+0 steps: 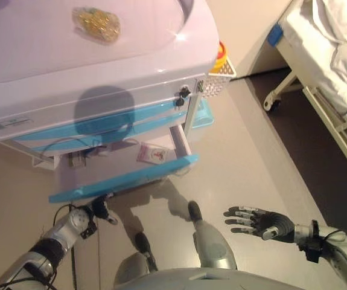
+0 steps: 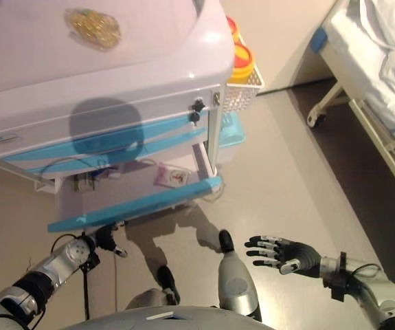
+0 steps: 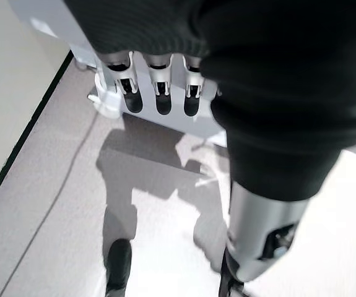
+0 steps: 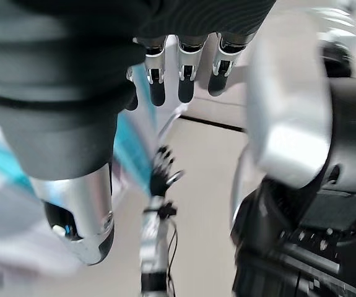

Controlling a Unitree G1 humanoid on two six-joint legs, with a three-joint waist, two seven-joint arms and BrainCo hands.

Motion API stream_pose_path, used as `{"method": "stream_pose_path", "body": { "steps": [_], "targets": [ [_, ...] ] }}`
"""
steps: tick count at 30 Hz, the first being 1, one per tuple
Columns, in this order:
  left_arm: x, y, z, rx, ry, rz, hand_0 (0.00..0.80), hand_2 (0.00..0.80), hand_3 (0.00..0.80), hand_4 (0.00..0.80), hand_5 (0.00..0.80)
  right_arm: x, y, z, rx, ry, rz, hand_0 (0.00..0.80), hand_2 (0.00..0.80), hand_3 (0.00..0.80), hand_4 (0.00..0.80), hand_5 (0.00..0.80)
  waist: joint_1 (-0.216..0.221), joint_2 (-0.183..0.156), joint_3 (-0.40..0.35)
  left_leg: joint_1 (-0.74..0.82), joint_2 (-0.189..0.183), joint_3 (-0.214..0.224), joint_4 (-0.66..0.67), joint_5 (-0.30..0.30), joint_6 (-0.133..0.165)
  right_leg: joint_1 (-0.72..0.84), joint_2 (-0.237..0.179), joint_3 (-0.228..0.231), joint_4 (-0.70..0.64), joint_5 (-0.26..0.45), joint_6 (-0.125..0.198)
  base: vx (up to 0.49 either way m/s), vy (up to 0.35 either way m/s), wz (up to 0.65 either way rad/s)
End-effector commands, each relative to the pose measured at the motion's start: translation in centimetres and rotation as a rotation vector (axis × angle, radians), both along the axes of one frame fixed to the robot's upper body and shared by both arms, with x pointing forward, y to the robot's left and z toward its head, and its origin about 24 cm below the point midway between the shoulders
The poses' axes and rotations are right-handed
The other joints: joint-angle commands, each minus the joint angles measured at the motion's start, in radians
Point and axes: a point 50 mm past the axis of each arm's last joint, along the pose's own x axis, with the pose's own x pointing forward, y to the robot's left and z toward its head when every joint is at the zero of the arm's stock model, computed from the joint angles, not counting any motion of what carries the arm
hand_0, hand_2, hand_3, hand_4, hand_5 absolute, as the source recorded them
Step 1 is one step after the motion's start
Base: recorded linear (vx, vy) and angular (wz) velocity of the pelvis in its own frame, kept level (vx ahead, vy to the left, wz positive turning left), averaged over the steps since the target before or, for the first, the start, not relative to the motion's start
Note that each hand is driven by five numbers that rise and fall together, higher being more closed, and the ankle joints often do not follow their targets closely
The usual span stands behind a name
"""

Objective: Open the drawer and pick up the medicine

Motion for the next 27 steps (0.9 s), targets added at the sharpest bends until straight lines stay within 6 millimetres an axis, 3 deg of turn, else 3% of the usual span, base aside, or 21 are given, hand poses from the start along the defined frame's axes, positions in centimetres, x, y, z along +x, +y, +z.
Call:
{"method": "stream_pose_path", "body": {
  "steps": [1, 8, 13, 19, 20, 27],
  "targets": [
    [3.6, 2.9, 4.8, -0.044, -0.192, 0.144, 0.000, 0.000, 0.000, 0.000, 0.000, -0.3, 0.6, -1.0, 0.052, -0.006, -0.054, 0.000, 0.000, 0.000, 0.000, 0.000, -0.031, -0.007, 0.025, -0.171, 0.022, -0.015, 0.314, -0.107, 0.049, -0.065, -0.041, -0.008, 0.147, -0.019, 0.036, -0.121, 0.101, -0.22],
    [6.6, 4.5, 9.6, -0.064, -0.298, 0.182, 0.000, 0.000, 0.000, 0.000, 0.000, -1.3, 0.3, -3.4, 0.072, 0.033, -0.213, 0.000, 0.000, 0.000, 0.000, 0.000, -0.055, -0.005, 0.086, -0.257, 0.015, -0.012, 0.398, -0.129, 0.056, -0.148, -0.035, 0.011, 0.204, -0.023, 0.024, -0.091, 0.070, -0.08],
    [8.0, 6.1, 13.5, -0.095, -0.367, 0.234, 0.000, 0.000, 0.000, 0.000, 0.000, -1.6, -0.4, -4.1, 0.072, 0.002, -0.348, 0.000, 0.000, 0.000, 0.000, 0.000, -0.075, -0.002, 0.126, -0.296, 0.018, -0.011, 0.439, -0.117, 0.055, -0.185, -0.023, 0.027, 0.210, -0.013, 0.017, -0.056, 0.057, -0.02],
    [8.6, 8.2, 16.5, -0.085, -0.437, 0.323, 0.000, 0.000, 0.000, 0.000, 0.000, -1.7, -0.4, -4.5, 0.052, -0.026, -0.374, 0.000, 0.000, 0.000, 0.000, 0.000, -0.085, -0.009, 0.150, -0.334, 0.029, -0.006, 0.460, -0.102, 0.054, -0.229, -0.012, 0.040, 0.215, -0.001, 0.015, -0.051, 0.026, -0.10],
    [8.6, 8.6, 16.9, -0.085, -0.440, 0.343, 0.000, 0.000, 0.000, 0.000, 0.000, -1.8, -0.4, -4.6, 0.051, -0.024, -0.388, 0.000, 0.000, 0.000, 0.000, 0.000, -0.087, -0.001, 0.150, -0.336, 0.037, -0.014, 0.475, -0.130, 0.047, -0.228, -0.008, 0.032, 0.229, -0.029, 0.018, 0.012, 0.048, -0.06],
    [8.6, 10.8, 19.5, -0.073, -0.479, 0.407, 0.000, 0.000, 0.000, 0.000, 0.000, -1.9, -0.6, -5.0, 0.029, -0.019, -0.457, 0.000, 0.000, 0.000, 0.000, 0.000, -0.097, -0.014, 0.150, -0.376, 0.057, -0.003, 0.494, -0.131, 0.048, -0.272, 0.002, 0.032, 0.242, -0.024, 0.016, -0.021, 0.011, -0.06]
  ]
}}
